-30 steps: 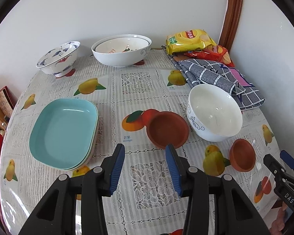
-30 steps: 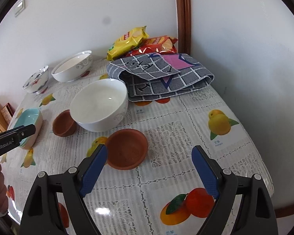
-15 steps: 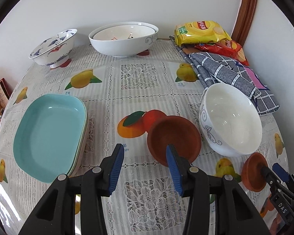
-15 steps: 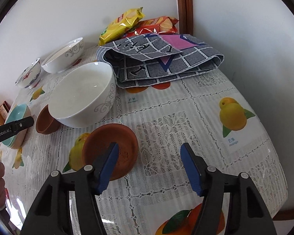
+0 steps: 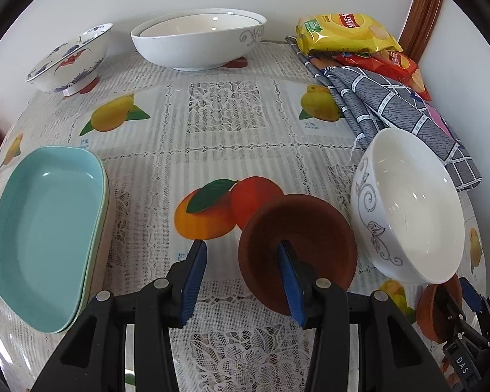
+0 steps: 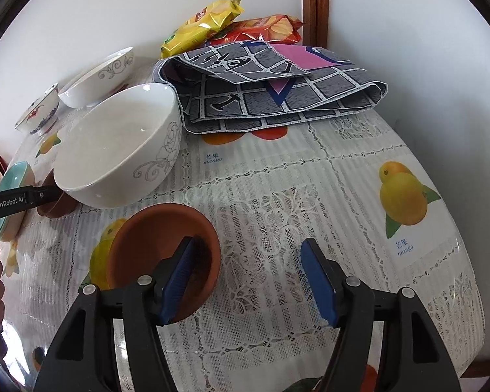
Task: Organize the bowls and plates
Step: 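Move both grippers toward the two small brown clay bowls, then close the left gripper on one brown clay bowl while the right gripper grasps the other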
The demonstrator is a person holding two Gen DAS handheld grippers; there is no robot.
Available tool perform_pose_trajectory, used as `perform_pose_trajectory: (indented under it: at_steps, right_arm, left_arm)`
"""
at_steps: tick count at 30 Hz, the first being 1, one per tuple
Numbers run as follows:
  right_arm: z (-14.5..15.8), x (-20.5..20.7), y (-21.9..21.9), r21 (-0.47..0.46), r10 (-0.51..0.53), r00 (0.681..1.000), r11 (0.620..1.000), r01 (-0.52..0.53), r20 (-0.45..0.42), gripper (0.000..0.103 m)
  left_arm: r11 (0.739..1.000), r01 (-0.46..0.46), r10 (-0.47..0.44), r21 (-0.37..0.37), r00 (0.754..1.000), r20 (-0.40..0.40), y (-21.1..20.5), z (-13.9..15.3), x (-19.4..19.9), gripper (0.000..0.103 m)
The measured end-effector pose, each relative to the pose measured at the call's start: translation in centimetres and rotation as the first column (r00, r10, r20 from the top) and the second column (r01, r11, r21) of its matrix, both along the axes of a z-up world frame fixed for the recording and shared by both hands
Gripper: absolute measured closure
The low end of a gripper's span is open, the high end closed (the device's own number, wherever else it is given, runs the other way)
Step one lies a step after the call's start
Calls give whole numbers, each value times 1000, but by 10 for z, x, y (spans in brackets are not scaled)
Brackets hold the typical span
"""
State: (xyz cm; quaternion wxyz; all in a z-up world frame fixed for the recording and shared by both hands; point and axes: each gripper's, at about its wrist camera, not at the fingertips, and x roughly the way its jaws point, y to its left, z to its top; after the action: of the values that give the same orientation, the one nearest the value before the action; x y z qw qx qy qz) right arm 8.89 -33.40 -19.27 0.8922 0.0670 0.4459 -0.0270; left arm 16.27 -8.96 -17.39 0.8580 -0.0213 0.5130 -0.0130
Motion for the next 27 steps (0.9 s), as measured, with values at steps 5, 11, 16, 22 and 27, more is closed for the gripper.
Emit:
perform_pose_trajectory:
  at_steps: [5, 11, 16, 22, 27]
  right_arm:
    - [-2, 5, -1, 3, -4, 1000, 1000, 3, 0, 28]
    - [-1, 6, 0, -8, -18, 1000, 1000, 18, 0, 29]
    - [2, 3, 5, 3, 1, 1000, 1000, -1, 13, 61]
    - [6, 0, 3, 50, -16, 1000, 999, 15, 16, 90]
    - [12, -6, 4, 71, -28, 999, 997, 27, 25, 93]
  left_arm:
    - [1000, 12, -12, -14, 1000, 0, 1, -2, 3, 60]
    - [999, 7, -7, -40, 1000, 4, 3, -3, 4, 61]
    - [996, 38, -37, -84, 999, 12, 1, -3, 2, 82]
    - [994, 60, -58, -88, 998, 25, -1, 2, -3, 91]
    - [992, 80, -76, -97, 996, 50, 3, 11, -12, 94]
